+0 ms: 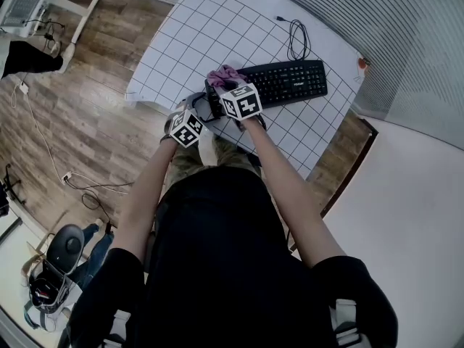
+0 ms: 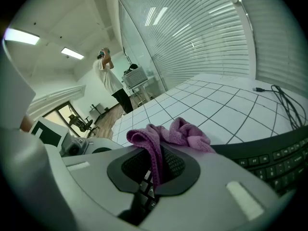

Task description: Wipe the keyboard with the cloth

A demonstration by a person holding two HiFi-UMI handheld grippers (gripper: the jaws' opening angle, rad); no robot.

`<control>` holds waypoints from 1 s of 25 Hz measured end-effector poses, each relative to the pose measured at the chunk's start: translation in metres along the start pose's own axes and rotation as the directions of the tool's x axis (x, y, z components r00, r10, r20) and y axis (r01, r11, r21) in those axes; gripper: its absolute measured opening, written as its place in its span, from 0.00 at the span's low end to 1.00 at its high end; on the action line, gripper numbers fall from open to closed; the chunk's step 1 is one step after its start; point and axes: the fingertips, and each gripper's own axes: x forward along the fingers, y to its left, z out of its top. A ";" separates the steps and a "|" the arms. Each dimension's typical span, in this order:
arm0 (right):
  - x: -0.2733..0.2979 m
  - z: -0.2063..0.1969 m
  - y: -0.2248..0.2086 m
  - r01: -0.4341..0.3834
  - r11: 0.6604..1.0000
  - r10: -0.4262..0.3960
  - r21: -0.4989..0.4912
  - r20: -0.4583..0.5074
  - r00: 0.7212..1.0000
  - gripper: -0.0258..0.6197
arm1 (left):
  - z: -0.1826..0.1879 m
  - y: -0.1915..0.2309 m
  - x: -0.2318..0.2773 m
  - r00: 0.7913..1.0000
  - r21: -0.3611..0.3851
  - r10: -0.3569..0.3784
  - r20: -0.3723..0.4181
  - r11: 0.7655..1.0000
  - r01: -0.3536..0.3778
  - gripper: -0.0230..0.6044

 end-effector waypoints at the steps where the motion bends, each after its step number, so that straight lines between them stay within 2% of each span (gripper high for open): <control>1: 0.002 0.000 0.004 -0.008 1.000 0.008 0.002 -0.002 1.000 0.11 | 0.000 0.000 0.000 1.000 0.000 0.000 0.000 1.000 0.000 0.68; 11: 0.013 0.003 0.020 -0.051 0.998 0.050 0.049 0.006 0.999 0.11 | 0.001 0.001 0.001 1.000 -0.001 -0.001 0.001 1.000 0.001 0.68; 17: 0.016 0.005 0.032 -0.126 0.987 0.124 0.101 0.025 0.992 0.11 | 0.000 0.002 0.000 1.000 0.000 -0.003 0.004 1.000 0.003 0.68; 19: 0.014 0.009 0.045 -0.229 0.959 0.221 0.165 0.067 0.973 0.11 | 0.001 0.002 0.000 1.000 -0.001 -0.001 0.004 1.000 0.001 0.68; 21: 0.003 0.020 0.061 -0.363 0.903 0.335 0.231 0.154 0.930 0.10 | 0.001 0.001 0.001 1.000 -0.002 -0.002 0.001 1.000 0.002 0.68; 23: -0.015 0.036 0.071 -0.439 0.868 0.385 0.231 0.246 0.890 0.10 | 0.001 0.000 0.001 1.000 -0.001 -0.002 -0.001 1.000 0.002 0.68; 25: -0.036 0.053 0.074 -0.479 0.851 0.400 0.215 0.328 0.856 0.10 | 0.001 0.002 0.000 1.000 0.001 0.003 0.006 1.000 -0.003 0.68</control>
